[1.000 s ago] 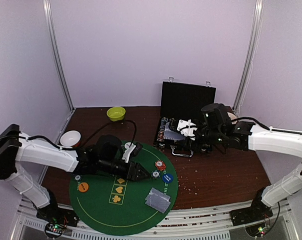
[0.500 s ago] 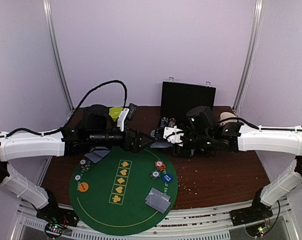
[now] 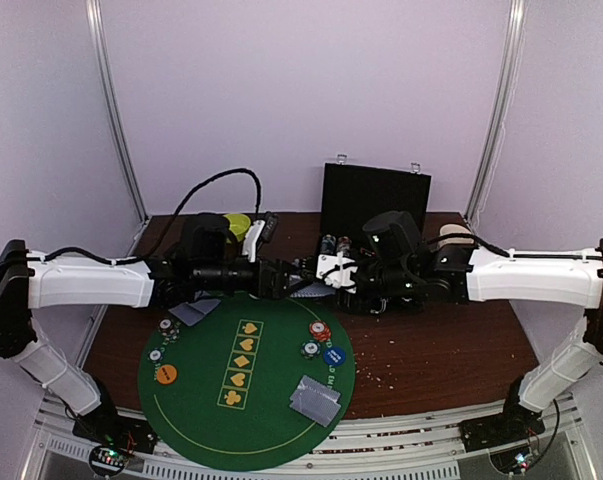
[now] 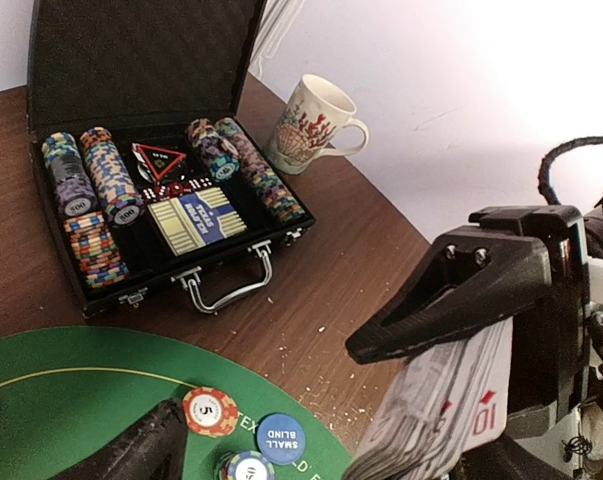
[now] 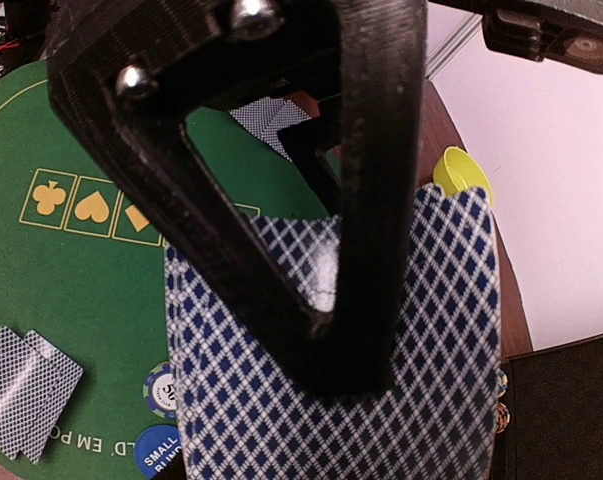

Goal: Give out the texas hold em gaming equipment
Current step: Pick up the poker card from the face-down deck piles.

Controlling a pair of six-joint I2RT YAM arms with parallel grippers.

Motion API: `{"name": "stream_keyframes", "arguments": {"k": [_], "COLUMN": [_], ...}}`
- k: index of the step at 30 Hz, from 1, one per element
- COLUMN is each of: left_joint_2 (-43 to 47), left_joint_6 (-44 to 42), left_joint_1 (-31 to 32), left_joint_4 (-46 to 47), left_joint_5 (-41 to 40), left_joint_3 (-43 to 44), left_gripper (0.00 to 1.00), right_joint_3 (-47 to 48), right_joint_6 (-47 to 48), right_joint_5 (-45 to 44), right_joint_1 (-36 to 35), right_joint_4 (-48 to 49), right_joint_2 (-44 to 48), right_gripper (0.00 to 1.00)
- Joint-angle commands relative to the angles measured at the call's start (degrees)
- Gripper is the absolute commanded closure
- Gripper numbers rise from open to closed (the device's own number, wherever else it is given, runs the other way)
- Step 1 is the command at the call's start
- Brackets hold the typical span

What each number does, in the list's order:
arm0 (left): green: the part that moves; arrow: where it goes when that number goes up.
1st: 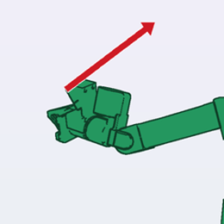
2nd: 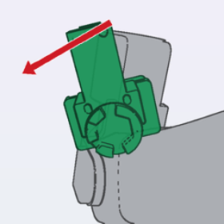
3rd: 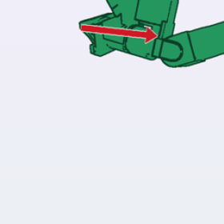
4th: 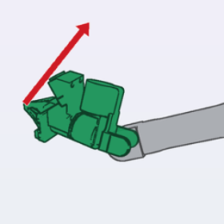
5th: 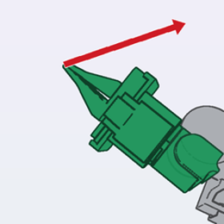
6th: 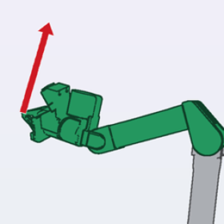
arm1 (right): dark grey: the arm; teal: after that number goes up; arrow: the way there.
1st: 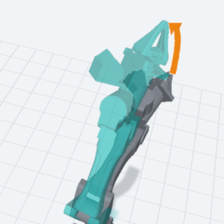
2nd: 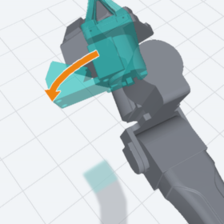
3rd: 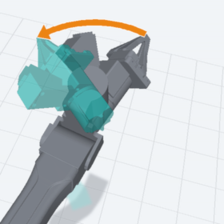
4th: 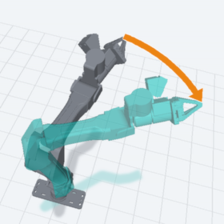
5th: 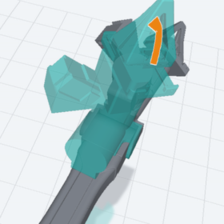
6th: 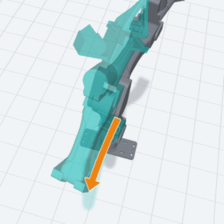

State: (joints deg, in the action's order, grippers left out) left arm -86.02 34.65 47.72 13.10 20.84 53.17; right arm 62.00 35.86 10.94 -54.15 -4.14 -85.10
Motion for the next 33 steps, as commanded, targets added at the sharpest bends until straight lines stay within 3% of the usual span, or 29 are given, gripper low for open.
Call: {"name": "stream_keyframes", "arguments": {"k": [1,4,7,10,13,21,27,30,33], "left_joint_2": [-1.55,-1.79,-0.92,0.81,1.98,4.52,7.87,7.25,6.05], "left_joint_6": [0.38,-0.52,-1.68,-2.83,-3.3,-6.0,-9.58,-12.19,-13.36], "left_joint_1": [-0.15,-0.18,-0.26,-0.34,-0.44,-0.68,-2.74,-2.99,-2.99], "left_joint_4": [3.98,0.96,-1.87,-3.42,-4.26,-5.37,-7.93,-10.7,-12.16], "left_joint_5": [3.29,0.45,-2.81,-4.83,-5.0,-2.16,1.04,2.99,4.13], "left_joint_3": [2.34,3.52,3.65,2.53,1.45,1.2,2.22,3.66,5.08], "left_gripper": [0.1,0.18,0.38,0.5,0.48,0.25,0.16,0.2,0.45], "right_joint_3": [1.26,1.39,0.84,0.13,-0.12,0.31,0.3,0.39,0.5], "right_joint_6": [0.68,0.7,0.88,0.97,1.05,1.45,1.77,1.77,1.76], "right_joint_5": [0.93,0.93,0.37,-0.18,-0.46,-0.48,-0.92,-0.84,-0.83], "right_joint_1": [-0.39,-0.41,-0.39,-0.41,-0.4,-0.38,-0.33,-0.28,-0.27], "right_joint_4": [1.76,1.92,2.11,2.08,2.2,2.3,1.84,1.94,1.94], "right_joint_2": [-0.83,-0.69,-0.3,-0.15,-0.03,-0.22,-0.15,-0.25,-0.24], "right_gripper": [0.52,0.52,0.52,0.52,0.52,0.52,0.52,0.53,0.52]}}
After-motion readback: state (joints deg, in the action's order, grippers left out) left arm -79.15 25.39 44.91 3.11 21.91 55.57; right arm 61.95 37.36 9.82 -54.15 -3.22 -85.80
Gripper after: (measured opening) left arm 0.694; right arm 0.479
